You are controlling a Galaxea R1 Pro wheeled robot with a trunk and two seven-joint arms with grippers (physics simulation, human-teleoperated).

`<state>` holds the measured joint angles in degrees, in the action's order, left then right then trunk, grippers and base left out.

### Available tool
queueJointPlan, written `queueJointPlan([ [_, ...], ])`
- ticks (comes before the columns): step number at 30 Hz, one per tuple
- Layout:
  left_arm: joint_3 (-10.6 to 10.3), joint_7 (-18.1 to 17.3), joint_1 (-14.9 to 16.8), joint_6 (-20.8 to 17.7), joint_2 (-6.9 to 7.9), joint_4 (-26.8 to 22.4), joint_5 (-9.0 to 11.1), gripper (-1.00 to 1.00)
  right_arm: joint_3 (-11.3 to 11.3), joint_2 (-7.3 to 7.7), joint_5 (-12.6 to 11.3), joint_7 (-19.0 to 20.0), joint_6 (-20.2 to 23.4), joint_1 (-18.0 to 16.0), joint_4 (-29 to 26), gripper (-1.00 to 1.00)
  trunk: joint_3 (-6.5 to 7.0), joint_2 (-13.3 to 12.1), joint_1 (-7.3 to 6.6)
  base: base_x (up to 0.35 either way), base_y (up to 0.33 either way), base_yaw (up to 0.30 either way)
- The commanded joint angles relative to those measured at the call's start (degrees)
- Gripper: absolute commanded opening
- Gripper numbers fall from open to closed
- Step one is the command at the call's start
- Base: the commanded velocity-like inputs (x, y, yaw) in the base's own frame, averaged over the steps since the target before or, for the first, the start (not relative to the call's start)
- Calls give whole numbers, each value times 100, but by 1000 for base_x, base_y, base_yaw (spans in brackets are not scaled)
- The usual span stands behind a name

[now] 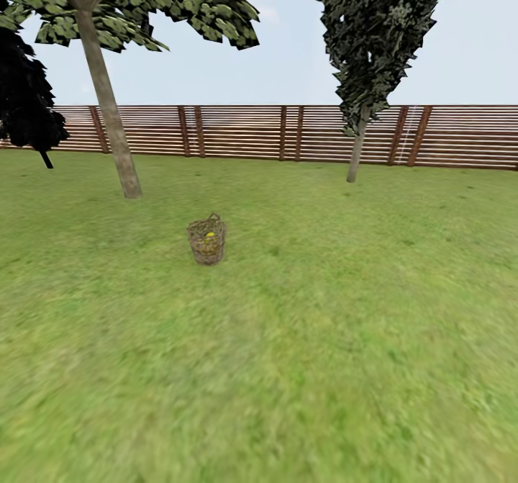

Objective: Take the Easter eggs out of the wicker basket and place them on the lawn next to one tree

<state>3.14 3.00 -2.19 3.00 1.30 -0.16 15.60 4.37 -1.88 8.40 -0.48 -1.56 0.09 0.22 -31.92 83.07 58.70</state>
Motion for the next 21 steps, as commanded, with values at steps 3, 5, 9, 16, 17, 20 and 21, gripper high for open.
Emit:
queueJointPlan([
  [3, 30, 8, -1, 17, 1, -1, 9, 100, 39, -7, 9, -5, -19, 0, 8, 100, -3, 1, 3, 249, -230, 33],
  [5, 30, 8, -1, 17, 2, -1, 11, 100, 38, -15, 6, -5, -19, 0, 10, 100, -3, 1, 3, 250, -229, 16],
  [9, 29, 8, -1, 17, 1, -1, 12, 100, 38, -20, 4, -5, -20, 0, 11, 100, -3, 1, 3, 251, -228, 7],
  [16, 35, 8, -1, 24, 2, -1, 19, 100, 45, -21, 23, -5, -20, 5, 27, 100, -3, 1, 3, 251, -226, 101],
  [17, 36, 8, -1, 25, 2, -1, 20, 100, 44, -16, 25, -5, -20, 6, 31, 100, -3, 1, 3, 252, -224, 202],
  [20, 37, 8, -1, 25, 1, -1, 21, 100, 40, -5, 23, -5, -20, 7, 41, 100, -3, 1, 3, 252, -224, 125],
  [21, 37, 8, -1, 25, 1, -1, 21, 100, 39, -7, 22, -5, -20, 8, 43, 100, -3, 1, 3, 252, -224, 72],
])
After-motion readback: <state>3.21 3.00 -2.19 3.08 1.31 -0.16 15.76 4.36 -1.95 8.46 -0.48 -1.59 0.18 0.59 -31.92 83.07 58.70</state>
